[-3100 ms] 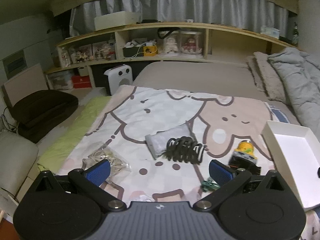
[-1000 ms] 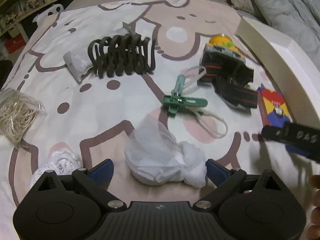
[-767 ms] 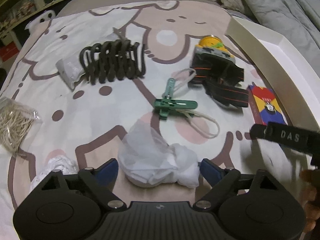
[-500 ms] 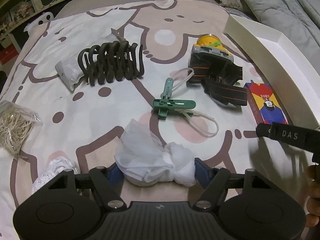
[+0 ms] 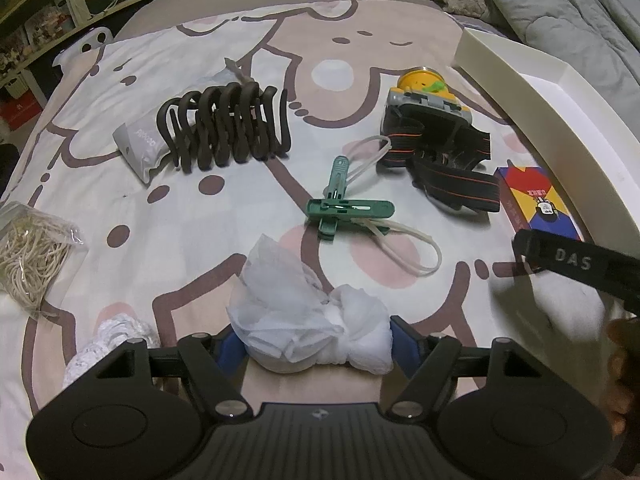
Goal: Organize objects
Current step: 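Close left gripper on the tissue bundle while right gripper closes on the card box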
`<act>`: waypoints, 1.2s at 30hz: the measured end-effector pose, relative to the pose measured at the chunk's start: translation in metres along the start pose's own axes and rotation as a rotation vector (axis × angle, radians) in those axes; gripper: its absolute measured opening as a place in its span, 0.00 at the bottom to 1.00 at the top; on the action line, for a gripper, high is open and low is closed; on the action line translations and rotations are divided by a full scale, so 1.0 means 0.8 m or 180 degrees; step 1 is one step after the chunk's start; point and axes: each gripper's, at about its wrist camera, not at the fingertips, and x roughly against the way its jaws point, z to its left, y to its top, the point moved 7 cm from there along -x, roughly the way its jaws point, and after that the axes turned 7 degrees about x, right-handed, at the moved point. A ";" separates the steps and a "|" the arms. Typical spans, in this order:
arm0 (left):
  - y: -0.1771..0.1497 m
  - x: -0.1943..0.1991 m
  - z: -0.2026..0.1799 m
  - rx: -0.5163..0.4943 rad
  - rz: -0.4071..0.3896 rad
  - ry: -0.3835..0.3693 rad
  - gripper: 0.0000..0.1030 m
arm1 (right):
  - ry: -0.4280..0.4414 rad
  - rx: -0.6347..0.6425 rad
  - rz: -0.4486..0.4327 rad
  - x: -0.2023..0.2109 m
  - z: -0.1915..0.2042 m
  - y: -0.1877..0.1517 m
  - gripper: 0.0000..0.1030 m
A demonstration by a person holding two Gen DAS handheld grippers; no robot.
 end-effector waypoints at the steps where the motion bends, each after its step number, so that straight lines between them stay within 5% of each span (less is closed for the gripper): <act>1: 0.000 0.000 0.000 0.0006 -0.0004 -0.0001 0.72 | -0.0026 0.0043 -0.0027 -0.002 0.001 0.001 0.83; 5: 0.003 0.002 0.000 0.0027 -0.0002 -0.0031 0.70 | 0.0024 0.0122 -0.0078 -0.002 0.007 0.002 0.63; 12: 0.007 0.010 0.004 0.0096 -0.0055 -0.0047 0.68 | 0.0035 0.0185 -0.0050 0.006 0.009 -0.002 0.62; 25: 0.001 0.017 0.002 0.0046 -0.0046 0.0006 0.68 | 0.0253 0.0264 0.0407 0.055 0.011 -0.053 0.63; 31: -0.003 0.017 0.000 0.0050 0.0000 0.0022 0.68 | 0.0309 0.0252 0.0412 0.039 0.015 -0.042 0.76; 33: -0.002 0.018 0.001 0.0083 -0.0003 -0.0004 0.68 | 0.0281 0.0368 0.0391 0.032 0.019 -0.038 0.64; 36: 0.003 0.023 0.002 0.0107 -0.0071 0.0002 0.68 | 0.0303 0.0464 0.0364 0.032 0.022 -0.033 0.61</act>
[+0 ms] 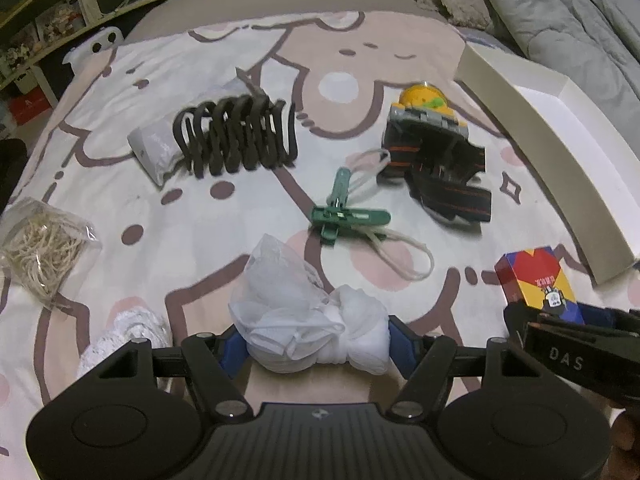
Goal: Organize objects
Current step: 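Carry the tissue bundle with left tool while right tool carries the card box to the white tray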
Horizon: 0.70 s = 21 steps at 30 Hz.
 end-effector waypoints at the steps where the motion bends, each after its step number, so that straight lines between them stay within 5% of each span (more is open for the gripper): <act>1: 0.002 0.002 0.000 0.0018 -0.0023 -0.0007 0.68 | 0.0034 -0.0030 -0.0004 0.002 -0.001 0.001 0.61; 21: 0.050 0.067 -0.007 0.0291 -0.0554 -0.0062 0.68 | 0.0332 -0.0064 -0.0748 0.089 -0.030 0.084 0.58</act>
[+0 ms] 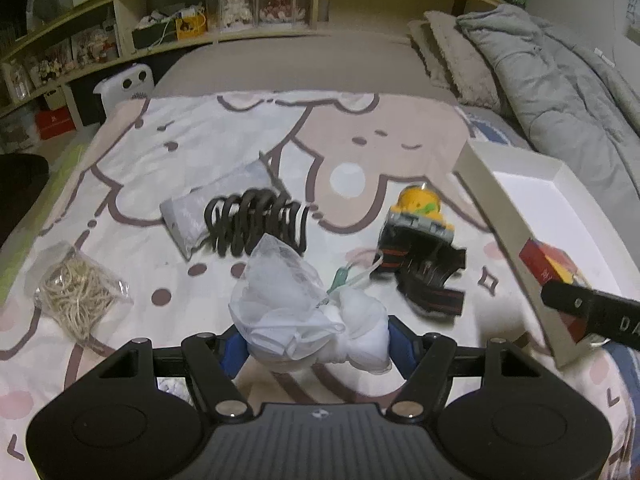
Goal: Organize objects
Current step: 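Carry the tissue bundle with left tool while right tool carries the card box to the white tray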
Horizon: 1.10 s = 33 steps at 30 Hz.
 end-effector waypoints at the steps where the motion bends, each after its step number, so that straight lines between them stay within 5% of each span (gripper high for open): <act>1: 0.003 0.003 -0.004 -0.0007 -0.0021 -0.0006 0.68 | 0.0010 0.0008 -0.0036 0.004 -0.002 0.006 0.58; 11: 0.040 0.023 -0.073 -0.0109 -0.0246 -0.0147 0.68 | 0.0069 0.0207 -0.0290 0.032 -0.039 0.057 0.58; 33: 0.063 -0.004 -0.285 -0.0550 -0.0278 -0.0543 0.68 | -0.0192 0.0406 -0.0557 0.047 -0.236 0.103 0.58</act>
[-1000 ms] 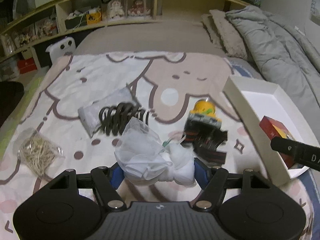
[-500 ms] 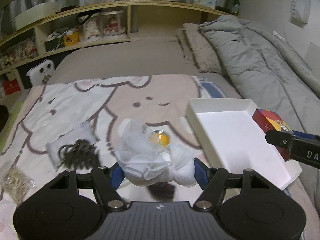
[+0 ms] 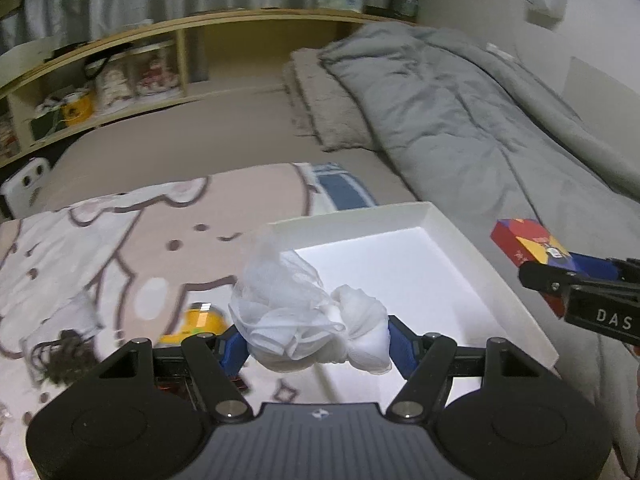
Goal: Organize objects
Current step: 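Carry the tissue bundle with left tool while right tool carries the card box to the white tray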
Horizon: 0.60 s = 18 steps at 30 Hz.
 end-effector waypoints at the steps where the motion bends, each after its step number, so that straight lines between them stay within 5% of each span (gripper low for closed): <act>1: -0.002 -0.006 -0.009 -0.0017 0.0021 -0.0022 0.68 | 0.0005 0.0014 0.0016 -0.004 -0.009 -0.003 0.58; 18: -0.064 -0.111 -0.100 -0.0413 0.0648 -0.0285 0.68 | 0.0278 0.0342 0.0722 -0.096 -0.051 -0.080 0.58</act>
